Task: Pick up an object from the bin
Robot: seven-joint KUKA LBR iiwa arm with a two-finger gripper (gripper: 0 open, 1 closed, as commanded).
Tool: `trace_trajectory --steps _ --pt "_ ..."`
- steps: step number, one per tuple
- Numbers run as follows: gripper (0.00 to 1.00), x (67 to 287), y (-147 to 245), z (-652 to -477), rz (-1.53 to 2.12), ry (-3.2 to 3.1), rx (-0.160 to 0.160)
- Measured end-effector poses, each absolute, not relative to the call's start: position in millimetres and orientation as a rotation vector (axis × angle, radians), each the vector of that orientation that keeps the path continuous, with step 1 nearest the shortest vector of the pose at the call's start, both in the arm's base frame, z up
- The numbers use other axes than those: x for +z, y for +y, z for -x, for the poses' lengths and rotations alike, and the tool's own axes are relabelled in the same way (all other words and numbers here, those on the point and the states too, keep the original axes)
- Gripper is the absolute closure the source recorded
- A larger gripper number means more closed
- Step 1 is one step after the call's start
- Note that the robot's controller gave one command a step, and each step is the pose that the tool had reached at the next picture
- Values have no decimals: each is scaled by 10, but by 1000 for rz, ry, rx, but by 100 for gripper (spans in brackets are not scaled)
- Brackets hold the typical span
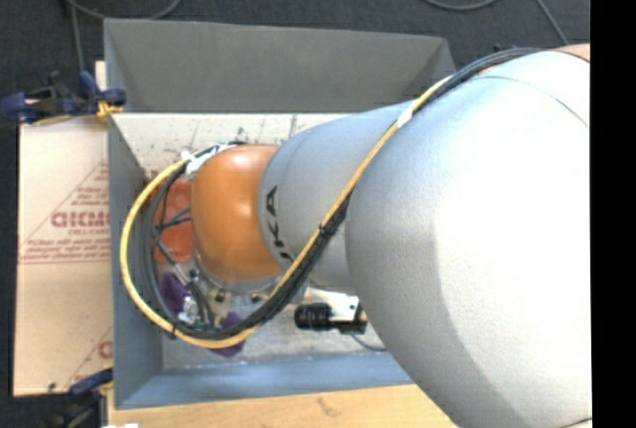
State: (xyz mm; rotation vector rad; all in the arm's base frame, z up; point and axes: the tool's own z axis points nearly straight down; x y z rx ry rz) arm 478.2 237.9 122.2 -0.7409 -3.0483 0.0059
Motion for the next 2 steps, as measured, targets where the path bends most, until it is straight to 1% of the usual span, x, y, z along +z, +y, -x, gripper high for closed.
trace_trajectory --steps 1,2 --pt "100 1447 2376 -4779 741 -3047 8" --pt "100 1667 2382 -4791 740 -3052 2"
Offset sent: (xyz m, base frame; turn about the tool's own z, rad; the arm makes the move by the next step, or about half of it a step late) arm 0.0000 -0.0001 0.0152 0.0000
